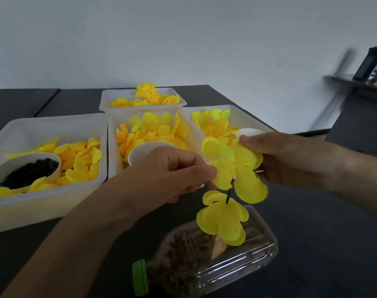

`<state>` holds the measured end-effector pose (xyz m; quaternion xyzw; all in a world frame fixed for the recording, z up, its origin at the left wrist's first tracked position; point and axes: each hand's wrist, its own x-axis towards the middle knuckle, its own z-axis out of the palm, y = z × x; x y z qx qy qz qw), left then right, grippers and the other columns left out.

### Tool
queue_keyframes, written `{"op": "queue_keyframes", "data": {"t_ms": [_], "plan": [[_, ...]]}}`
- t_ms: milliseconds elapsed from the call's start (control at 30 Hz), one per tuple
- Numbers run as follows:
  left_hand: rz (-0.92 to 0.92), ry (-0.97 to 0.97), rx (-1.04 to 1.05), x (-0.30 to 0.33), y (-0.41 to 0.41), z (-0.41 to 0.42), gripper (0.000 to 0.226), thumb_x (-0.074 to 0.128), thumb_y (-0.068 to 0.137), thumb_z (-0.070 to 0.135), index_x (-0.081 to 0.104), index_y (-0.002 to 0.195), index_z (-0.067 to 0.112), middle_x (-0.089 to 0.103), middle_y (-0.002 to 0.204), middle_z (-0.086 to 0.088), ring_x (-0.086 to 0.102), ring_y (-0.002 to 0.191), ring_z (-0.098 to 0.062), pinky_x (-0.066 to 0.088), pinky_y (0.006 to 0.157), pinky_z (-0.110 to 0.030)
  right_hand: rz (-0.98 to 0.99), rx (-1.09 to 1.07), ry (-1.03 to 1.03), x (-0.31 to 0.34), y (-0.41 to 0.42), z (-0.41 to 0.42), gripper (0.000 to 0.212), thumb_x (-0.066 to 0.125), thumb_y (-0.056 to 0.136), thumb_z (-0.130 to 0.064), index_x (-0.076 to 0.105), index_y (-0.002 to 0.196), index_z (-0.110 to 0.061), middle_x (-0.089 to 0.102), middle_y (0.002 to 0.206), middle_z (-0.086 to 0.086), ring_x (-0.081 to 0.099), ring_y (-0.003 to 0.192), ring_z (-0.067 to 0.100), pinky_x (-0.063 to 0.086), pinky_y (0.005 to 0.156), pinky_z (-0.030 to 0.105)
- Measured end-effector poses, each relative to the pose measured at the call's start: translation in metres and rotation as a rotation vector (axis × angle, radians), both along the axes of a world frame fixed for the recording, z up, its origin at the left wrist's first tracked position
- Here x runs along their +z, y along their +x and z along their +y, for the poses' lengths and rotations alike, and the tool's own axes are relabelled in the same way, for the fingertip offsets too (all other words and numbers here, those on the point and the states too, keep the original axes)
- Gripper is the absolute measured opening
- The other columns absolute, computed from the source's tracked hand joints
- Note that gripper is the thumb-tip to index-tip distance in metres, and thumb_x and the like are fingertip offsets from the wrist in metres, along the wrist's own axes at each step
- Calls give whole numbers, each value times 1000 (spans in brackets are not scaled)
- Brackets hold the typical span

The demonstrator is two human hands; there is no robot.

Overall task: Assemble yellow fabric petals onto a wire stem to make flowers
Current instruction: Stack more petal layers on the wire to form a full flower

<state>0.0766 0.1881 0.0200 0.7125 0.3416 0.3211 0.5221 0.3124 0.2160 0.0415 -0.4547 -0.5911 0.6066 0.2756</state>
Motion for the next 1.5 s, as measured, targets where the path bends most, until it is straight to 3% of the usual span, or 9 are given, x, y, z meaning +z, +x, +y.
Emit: {"op": "queue_keyframes", "data": {"t_ms": [100, 300, 467, 767, 1000, 1067, 1200, 1367, 1500], "plan": [[111, 18, -2, -3, -2, 1, 25, 63, 77, 49, 72, 65, 29, 52, 57, 11, 40, 51, -3, 32, 49, -15, 9, -42, -18, -10, -4, -2, 38, 59, 75, -39, 62, 99, -10, 59, 90, 11, 50, 76, 22, 47, 67, 29], [92, -34, -59, -5, -2, 2, 25, 66, 79, 43, 74, 69, 21, 48, 52, 16, 39, 49, 0, 32, 48, -12, 38, -85, -8, -21, -7, 0, 53, 59, 74, -39, 58, 113, -3, 52, 105, 20, 41, 93, 33, 40, 78, 38], [78, -56, -90, -6, 1, 0, 27, 69, 77, 40, 68, 65, 16, 57, 55, 13, 40, 50, -3, 31, 48, -14, 72, -86, 32, -23, -8, 0, 31, 60, 74, -40, 53, 81, -11, 41, 64, 5, 36, 45, 10, 34, 44, 17], [20, -106, -12, -15, 1, -11, 51, 73, 80, 37, 59, 75, -11, 53, 48, 10, 39, 44, -2, 31, 47, -12, 72, 19, 112, -16, -8, 7, 37, 55, 84, -43, 41, 56, -24, 18, 52, -5, 16, 41, 5, 25, 38, 14], [-146, -148, 87, -32, 9, -29, 27, 67, 72, 45, 66, 61, 20, 49, 47, 12, 39, 45, -5, 31, 48, -15, 205, 97, 40, -29, -4, 10, 39, 63, 86, -43, 38, 65, -20, 20, 55, -3, 18, 45, 7, 27, 41, 13], [-187, -143, 130, -35, 15, -33, 23, 69, 77, 40, 69, 62, 23, 44, 47, 10, 35, 44, -5, 36, 52, -20, 243, 119, -11, -32, 1, 10, 35, 63, 84, -38, 40, 65, -19, 16, 59, 2, 20, 46, 7, 30, 42, 14], [-208, -90, 258, -36, 28, -41, 32, 57, 85, 32, 67, 55, 29, 40, 45, 9, 33, 53, -20, 42, 85, -65, 263, 164, -48, -40, 5, 10, 41, 58, 93, -27, 45, 55, -17, 29, 49, -5, 27, 41, 6, 31, 43, 17], [-232, -82, 320, -34, 34, -45, 28, 63, 81, 35, 65, 54, 27, 41, 46, 10, 36, 46, -8, 32, 53, -20, 300, 98, -53, -41, 0, 9, 39, 54, 88, -30, 44, 53, -15, 31, 49, -3, 27, 40, 6, 31, 40, 16], [-304, -118, 339, -33, 34, -50, 28, 61, 69, 38, 64, 64, 10, 41, 45, 6, 34, 40, -2, 30, 43, -11, 258, 25, 31, -38, -5, 8, 38, 59, 83, -35, 44, 54, -16, 31, 52, -1, 27, 41, 7, 28, 43, 17]]}}
